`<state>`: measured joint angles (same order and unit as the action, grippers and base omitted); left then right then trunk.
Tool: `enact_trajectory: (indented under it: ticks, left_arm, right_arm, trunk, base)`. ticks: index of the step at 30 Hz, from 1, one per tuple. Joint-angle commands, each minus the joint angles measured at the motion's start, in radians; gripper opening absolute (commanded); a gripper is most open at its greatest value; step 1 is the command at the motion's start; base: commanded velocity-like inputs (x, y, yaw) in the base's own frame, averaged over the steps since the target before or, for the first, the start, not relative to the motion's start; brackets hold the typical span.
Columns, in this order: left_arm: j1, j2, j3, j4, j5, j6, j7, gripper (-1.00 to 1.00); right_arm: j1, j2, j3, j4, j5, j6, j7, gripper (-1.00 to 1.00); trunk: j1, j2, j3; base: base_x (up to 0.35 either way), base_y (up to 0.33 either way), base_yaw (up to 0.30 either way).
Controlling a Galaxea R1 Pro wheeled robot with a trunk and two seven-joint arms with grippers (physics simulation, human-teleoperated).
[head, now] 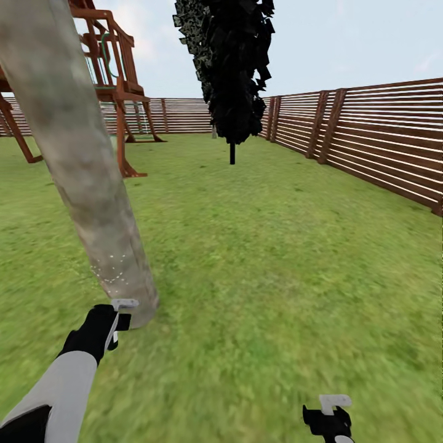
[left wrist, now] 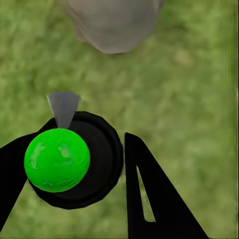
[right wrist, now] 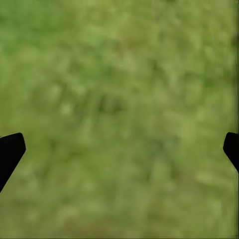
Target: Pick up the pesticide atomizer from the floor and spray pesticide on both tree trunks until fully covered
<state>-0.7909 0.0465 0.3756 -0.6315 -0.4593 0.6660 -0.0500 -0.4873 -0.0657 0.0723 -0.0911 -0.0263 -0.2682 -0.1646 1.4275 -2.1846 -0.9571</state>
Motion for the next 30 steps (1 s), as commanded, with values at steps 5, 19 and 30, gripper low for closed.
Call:
enact_trajectory:
  ticks: [5,19,30]
  left_arm:
    - [-0.001,0.001,0.005,-0.003,-0.007,0.004,-0.005,-1.0]
    - [0.004,-0.002,0.039,0.002,-0.006,0.0,-0.005,-1.0]
    - [0.004,-0.031,0.038,-0.025,-0.007,-0.003,-0.006,-1.0]
  right_arm:
    - [-0.001,0.003,0.008,0.001,-0.003,-0.002,-0.004,1.0]
    - [-0.001,0.003,0.009,0.002,-0.002,-0.002,-0.004,1.0]
    - [-0.001,0.004,0.009,0.002,-0.003,-0.002,-0.004,1.0]
  trunk:
    - [0.0,0.0,-0.001]
    - [0.0,0.0,-0.001]
    - [0.0,0.0,-0.001]
  base:
    - [0.086,-0.272,0.176]
    - [0.076,-0.265,0.276]
    - [0.144,-0.249,0.277]
